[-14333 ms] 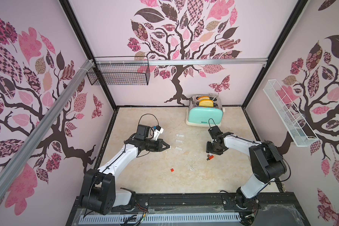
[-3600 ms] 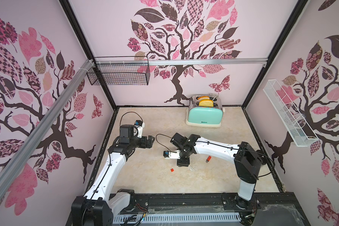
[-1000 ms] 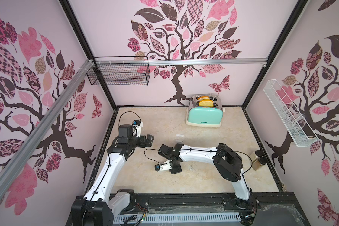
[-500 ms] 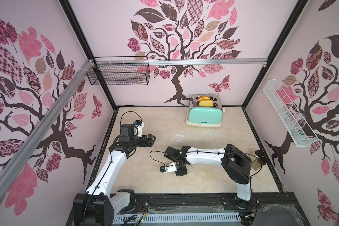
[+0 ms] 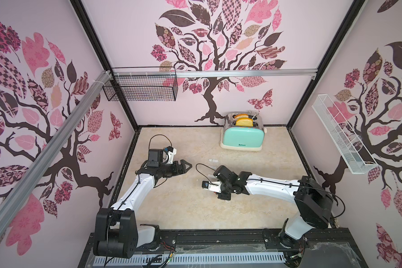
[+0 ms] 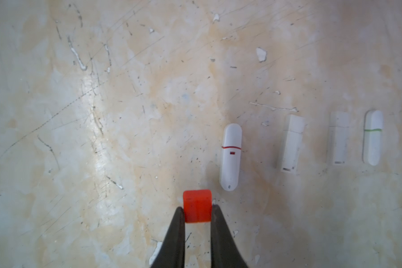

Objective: Close the usb drive cover
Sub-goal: Pick up the cover from the center of the board.

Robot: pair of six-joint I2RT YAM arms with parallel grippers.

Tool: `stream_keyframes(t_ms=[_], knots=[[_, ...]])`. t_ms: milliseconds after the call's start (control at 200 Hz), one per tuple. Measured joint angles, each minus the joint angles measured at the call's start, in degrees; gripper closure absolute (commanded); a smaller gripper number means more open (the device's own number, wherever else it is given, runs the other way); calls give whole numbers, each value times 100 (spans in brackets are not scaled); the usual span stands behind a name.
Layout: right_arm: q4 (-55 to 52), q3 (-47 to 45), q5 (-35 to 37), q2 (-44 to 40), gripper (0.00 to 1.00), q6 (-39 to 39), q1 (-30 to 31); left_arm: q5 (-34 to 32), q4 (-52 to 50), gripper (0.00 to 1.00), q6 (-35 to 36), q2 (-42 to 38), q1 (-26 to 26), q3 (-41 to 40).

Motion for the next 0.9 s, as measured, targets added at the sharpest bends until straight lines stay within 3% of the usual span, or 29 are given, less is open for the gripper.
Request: stream_keyframes(t_ms=[95,230,730,900], knots=[[308,-164,-4,-81,84,118,-11,321,33,4,-33,149,-350,-22],[669,-310,-37,-157,84,225,-13,662,31,14,0,243,-774,-22],[1644,-389,-278,-588,85,682,-59,1261,168,39,-98,514,-1322,-22],[1873,-409,-415,-588,85,804,-90,1482,232,51,-203,599,-1460,-22]])
